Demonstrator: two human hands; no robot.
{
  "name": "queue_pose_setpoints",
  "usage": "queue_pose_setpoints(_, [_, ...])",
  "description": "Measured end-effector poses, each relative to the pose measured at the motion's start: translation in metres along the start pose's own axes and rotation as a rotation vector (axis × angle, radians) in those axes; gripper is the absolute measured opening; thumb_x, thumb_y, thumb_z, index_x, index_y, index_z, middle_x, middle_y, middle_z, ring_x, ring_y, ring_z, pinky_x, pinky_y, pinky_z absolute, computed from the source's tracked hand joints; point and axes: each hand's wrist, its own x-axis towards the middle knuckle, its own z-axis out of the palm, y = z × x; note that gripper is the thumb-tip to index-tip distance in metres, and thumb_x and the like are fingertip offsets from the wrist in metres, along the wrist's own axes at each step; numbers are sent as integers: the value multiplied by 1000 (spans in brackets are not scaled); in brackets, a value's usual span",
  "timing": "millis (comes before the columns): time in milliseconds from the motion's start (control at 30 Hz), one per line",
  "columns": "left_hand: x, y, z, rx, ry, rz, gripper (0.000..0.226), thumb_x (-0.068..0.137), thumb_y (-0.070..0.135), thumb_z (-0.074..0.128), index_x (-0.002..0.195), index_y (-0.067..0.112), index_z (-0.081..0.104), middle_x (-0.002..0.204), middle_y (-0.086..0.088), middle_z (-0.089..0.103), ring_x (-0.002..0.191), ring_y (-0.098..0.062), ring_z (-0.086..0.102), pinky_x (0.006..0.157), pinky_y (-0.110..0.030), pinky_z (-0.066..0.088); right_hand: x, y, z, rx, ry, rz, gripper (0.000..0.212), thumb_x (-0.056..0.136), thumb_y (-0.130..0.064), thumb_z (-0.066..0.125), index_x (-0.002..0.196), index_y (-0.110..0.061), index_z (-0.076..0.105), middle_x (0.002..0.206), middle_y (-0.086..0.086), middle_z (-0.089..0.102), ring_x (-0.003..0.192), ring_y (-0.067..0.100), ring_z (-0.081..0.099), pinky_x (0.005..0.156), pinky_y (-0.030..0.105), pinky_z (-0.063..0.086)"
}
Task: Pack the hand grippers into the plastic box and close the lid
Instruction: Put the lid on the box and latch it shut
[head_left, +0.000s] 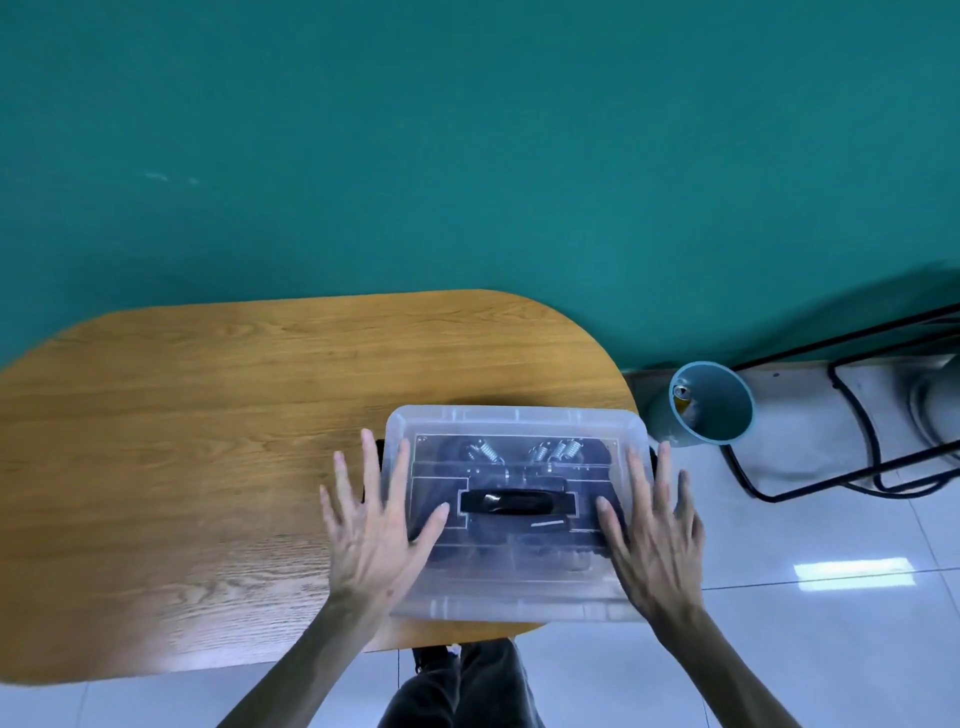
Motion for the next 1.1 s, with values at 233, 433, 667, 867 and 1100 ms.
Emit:
queue_pose_setpoints(233, [1,-2,-1,-173,-114,-20,81,92,72,34,152,48,-14,158,6,-38,150,-42,7,109,-66,34,-11,6,-5,310,-30,58,70,96,-63,39,154,-51,2,167,-12,-2,129,43,49,95,51,47])
queue_pose_setpoints(433, [-1,2,-11,-363,-102,-49,77,92,66,42,148,60,-9,157,18,-36,145,-38,32,96,-67,44,-9,6,-7,331,-34,45,72,91,-74,28,154,-50,2,165,-16,6,140,32,37,103,51,40])
queue_pose_setpoints(667, [-5,1,-17,-370,-115,-72,78,90,68,47,146,64,-6,163,4,-14,133,-46,38,92,-60,48,-11,3,-3,56,58,109,67,96,-56,40,156,-40,16,158,12,24,94,41,50,75,48,51])
queue_pose_setpoints(867, [-4,-5,-7,-24,43,-36,71,90,73,31,155,49,12,157,-14,18,90,-28,35,75,-42,48,-16,-12,3,-69,122,84,68,99,-44,49,158,-27,20,163,15,19,79,36,50,62,43,50])
queue_pose_setpoints(1100, [-17,29,-2,93,71,-18,77,91,76,22,157,39,8,167,-9,-10,82,-29,42,65,-38,45,-26,-33,9,-153,68,120,77,91,-72,30,158,-37,14,166,12,9,106,43,45,78,48,47])
